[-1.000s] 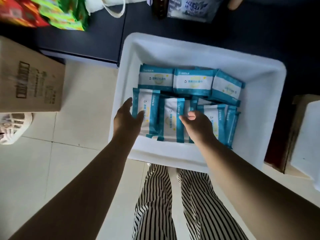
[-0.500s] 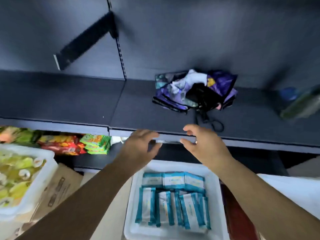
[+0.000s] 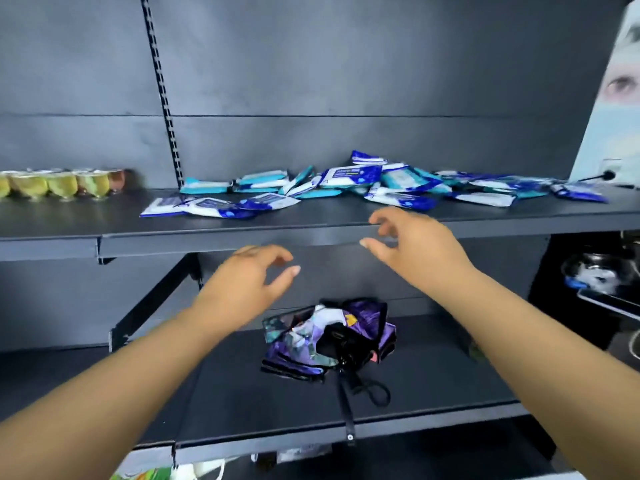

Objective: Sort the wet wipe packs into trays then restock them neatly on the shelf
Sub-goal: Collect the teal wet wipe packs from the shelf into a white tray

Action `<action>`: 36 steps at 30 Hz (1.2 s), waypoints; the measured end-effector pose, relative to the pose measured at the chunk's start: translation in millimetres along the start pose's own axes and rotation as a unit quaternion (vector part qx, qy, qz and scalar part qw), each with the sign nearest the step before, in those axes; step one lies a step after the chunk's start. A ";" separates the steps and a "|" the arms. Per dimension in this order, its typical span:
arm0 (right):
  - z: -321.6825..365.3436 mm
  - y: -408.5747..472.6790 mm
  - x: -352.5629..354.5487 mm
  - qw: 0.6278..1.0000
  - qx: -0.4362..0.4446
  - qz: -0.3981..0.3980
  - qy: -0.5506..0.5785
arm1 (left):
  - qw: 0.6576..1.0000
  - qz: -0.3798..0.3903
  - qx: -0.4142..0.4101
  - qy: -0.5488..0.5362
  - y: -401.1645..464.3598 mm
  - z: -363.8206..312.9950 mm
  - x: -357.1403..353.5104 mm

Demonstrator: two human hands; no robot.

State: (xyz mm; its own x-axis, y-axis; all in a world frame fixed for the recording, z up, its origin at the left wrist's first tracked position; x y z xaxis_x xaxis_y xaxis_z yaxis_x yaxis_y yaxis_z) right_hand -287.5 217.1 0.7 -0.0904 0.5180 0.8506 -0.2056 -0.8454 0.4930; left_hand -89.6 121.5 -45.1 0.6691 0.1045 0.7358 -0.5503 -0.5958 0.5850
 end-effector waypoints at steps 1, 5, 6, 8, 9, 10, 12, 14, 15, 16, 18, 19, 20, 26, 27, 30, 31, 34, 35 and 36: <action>-4.7 2.9 5.6 1.000 -0.008 -0.002 0.002 | 1.000 -0.001 -0.002 -0.001 8.5 -3.8 0.6; -31.8 12.8 13.9 0.999 -0.035 0.004 0.009 | 1.000 -0.007 -0.014 -0.011 43.7 -25.1 -10.5; -40.9 17.0 14.7 0.999 -0.041 0.006 0.007 | 1.000 -0.008 -0.015 -0.013 52.4 -29.9 -16.7; -61.1 28.7 16.1 0.999 -0.054 0.008 0.001 | 1.000 -0.004 -0.015 -0.023 70.1 -38.6 -28.4; -72.7 36.2 16.9 0.998 -0.060 0.008 -0.004 | 0.999 -0.003 -0.017 -0.029 79.5 -44.0 -35.0; -85.9 45.1 16.3 0.998 -0.066 0.010 -0.009 | 0.999 -0.004 -0.020 -0.029 89.4 -49.2 -43.0; -111.5 64.2 11.7 0.996 -0.083 0.014 -0.013 | 1.000 -0.005 -0.013 -0.019 108.1 -56.4 -59.0; -138.5 86.9 6.6 0.995 -0.096 0.017 -0.004 | 1.000 0.002 0.011 -0.003 130.9 -59.3 -78.3; -150.9 99.5 4.1 0.995 -0.100 0.019 0.002 | 1.000 0.004 0.029 0.005 142.5 -59.6 -87.5; -161.1 112.0 1.9 0.994 -0.103 0.024 0.004 | 0.999 0.003 0.050 0.011 152.7 -59.6 -95.5; -177.8 138.0 -1.0 0.992 -0.115 0.040 0.009 | 0.994 -0.020 0.106 0.016 167.3 -59.3 -110.1; -186.8 154.7 -3.2 0.991 -0.121 0.045 0.018 | 0.989 -0.036 0.137 0.039 172.7 -59.5 -118.4; -192.4 170.4 -6.1 0.990 -0.127 0.051 0.028 | 0.983 -0.044 0.161 0.082 173.8 -59.8 -124.5; -196.8 240.3 -41.4 0.970 -0.150 0.161 0.099 | 0.962 -0.072 0.238 0.109 174.6 -54.5 -132.6; -199.0 246.6 -46.7 0.970 -0.150 0.168 0.096 | 0.962 -0.069 0.240 0.110 175.6 -54.7 -132.3; -208.1 262.4 -62.6 0.963 -0.149 0.199 0.108 | 0.961 -0.070 0.242 0.116 174.9 -53.8 -132.7; -211.7 266.2 -66.3 0.955 -0.156 0.209 0.143 | 0.960 -0.068 0.244 0.115 174.6 -54.0 -132.5; -222.0 267.6 -64.3 0.923 -0.201 0.220 0.246 | 0.962 -0.036 0.259 0.080 177.5 -53.3 -127.8; -225.9 268.1 -61.5 0.917 -0.212 0.223 0.255 | 0.963 -0.023 0.263 0.046 182.1 -49.3 -124.0; -228.7 268.7 -58.5 0.913 -0.220 0.220 0.265 | 0.963 -0.013 0.269 0.011 189.1 -42.0 -118.7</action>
State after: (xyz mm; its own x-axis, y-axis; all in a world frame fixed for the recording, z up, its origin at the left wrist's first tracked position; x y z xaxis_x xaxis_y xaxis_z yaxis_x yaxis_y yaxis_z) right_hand -560.3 -10.5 41.5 -0.6931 0.2299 0.6832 -0.3966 -0.9130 -0.0952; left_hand -294.1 29.8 -7.5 0.6658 0.1382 0.7332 -0.1908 -0.9185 0.3464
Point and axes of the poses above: each hand's wrist, its own y-axis towards the middle knuckle, its own x-axis out of the back of the hand, z = x × y, the point moved 1 cm from there along y, towards the middle knuckle, and after that the axes turned 5 degrees about -y, right-handed, at the moved point
